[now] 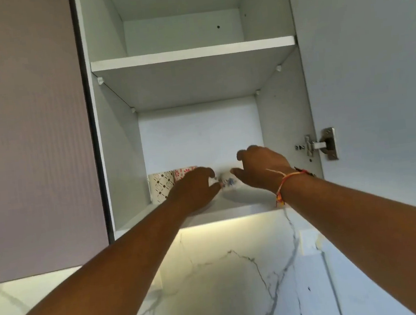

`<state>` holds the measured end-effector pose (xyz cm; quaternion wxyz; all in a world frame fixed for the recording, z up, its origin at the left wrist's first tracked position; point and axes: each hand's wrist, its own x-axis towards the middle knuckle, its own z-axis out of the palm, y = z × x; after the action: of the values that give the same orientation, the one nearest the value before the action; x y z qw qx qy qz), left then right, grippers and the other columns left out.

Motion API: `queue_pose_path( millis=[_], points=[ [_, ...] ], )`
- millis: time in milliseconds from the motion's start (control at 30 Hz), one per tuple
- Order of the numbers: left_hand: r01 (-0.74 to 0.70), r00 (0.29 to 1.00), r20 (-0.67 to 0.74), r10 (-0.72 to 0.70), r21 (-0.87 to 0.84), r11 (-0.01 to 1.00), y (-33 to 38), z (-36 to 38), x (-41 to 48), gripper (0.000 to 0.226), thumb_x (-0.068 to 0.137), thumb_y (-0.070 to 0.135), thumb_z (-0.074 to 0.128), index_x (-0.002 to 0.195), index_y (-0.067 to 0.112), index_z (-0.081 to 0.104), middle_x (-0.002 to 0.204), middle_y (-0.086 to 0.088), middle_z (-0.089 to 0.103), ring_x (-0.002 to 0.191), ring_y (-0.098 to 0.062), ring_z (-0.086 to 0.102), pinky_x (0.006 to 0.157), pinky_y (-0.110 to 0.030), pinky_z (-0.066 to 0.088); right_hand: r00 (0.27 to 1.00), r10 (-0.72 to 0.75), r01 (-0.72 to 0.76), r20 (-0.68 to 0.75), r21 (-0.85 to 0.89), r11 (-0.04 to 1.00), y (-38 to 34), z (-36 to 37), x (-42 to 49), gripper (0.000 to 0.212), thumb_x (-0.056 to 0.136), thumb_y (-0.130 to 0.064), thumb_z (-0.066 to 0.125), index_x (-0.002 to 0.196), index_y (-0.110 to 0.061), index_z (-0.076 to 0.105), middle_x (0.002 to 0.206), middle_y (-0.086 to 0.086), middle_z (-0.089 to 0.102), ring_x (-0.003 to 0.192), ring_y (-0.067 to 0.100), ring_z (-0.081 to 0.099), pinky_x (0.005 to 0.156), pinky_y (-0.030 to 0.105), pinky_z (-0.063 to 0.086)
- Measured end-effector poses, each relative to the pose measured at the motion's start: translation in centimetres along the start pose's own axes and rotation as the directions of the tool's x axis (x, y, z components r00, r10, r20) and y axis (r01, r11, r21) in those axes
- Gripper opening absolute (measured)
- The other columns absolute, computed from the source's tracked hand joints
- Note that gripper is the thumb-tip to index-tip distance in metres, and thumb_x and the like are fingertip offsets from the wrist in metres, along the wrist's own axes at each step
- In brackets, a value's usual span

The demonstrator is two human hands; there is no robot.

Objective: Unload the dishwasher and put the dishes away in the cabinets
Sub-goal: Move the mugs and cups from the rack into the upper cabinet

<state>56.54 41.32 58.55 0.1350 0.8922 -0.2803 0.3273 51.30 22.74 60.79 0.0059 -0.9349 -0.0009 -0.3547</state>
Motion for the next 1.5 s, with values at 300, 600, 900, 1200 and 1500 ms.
queue_pose_path(
  millis=[300,600,900,1200,1500],
  points=[
    [-0.305,0.928,-0.17,0.331,0.165,0.938,7.9,-1.2,-12.7,0.037,0.092,0.042,0.055,0.122,0.02,0.06,0.125,0.004,0.061,0.113,-0.022,0.056,0.088,-0.041,0.05,0.993,-0.003,0.004,-0.118,0.005,1.0,0.1,-3.9,-16.6,0.055,0.094,-0.058,0.049,0.134,-0.021,0.053,0.13,0.007,0.057,0.116,0.029,0.056,0.089,0.042,0.054],
    [-0.418,0.9,0.141,0.412,0.018,0.908,20.3,4.3,-28.1,0.055,0.092,0.051,0.053,0.139,0.024,0.045,0.148,0.004,0.044,0.131,-0.02,0.043,0.101,-0.039,0.044,0.991,0.059,-0.042,0.118,-0.14,0.989,4.7,-4.1,-37.3,0.059,0.093,-0.058,0.049,0.141,-0.024,0.046,0.145,0.006,0.047,0.124,0.029,0.052,0.09,0.04,0.051],
    [-0.466,0.746,0.439,0.5,-0.193,0.864,39.7,10.0,-42.9,0.067,0.088,0.057,0.057,0.144,0.025,0.037,0.152,0.003,0.037,0.136,-0.022,0.038,0.104,-0.044,0.043,0.837,0.34,-0.292,0.429,-0.176,0.94,14.0,-7.4,-62.3,0.062,0.091,-0.059,0.052,0.142,-0.025,0.042,0.141,0.007,0.048,0.124,0.029,0.05,0.095,0.044,0.05],
    [-0.402,0.422,0.724,0.545,-0.39,0.829,51.5,16.7,-56.9,0.067,0.09,0.051,0.055,0.146,0.021,0.036,0.149,-0.001,0.038,0.136,-0.025,0.036,0.106,-0.046,0.039,0.505,0.584,-0.595,0.635,-0.233,0.769,19.8,-10.6,-84.7,0.054,0.089,-0.054,0.056,0.131,-0.021,0.05,0.125,0.012,0.055,0.11,0.034,0.057,0.085,0.04,0.051],
    [-0.235,0.28,0.862,0.423,-0.366,0.9,52.8,26.5,-62.0,0.06,0.082,0.043,0.07,0.132,0.015,0.052,0.125,-0.008,0.06,0.113,-0.029,0.058,0.093,-0.045,0.051,0.288,0.621,-0.786,0.729,-0.19,0.588,19.7,-5.4,-95.7,0.063,0.092,-0.052,0.054,0.145,-0.022,0.039,0.137,0.011,0.049,0.121,0.033,0.052,0.095,0.043,0.049]
  ],
)
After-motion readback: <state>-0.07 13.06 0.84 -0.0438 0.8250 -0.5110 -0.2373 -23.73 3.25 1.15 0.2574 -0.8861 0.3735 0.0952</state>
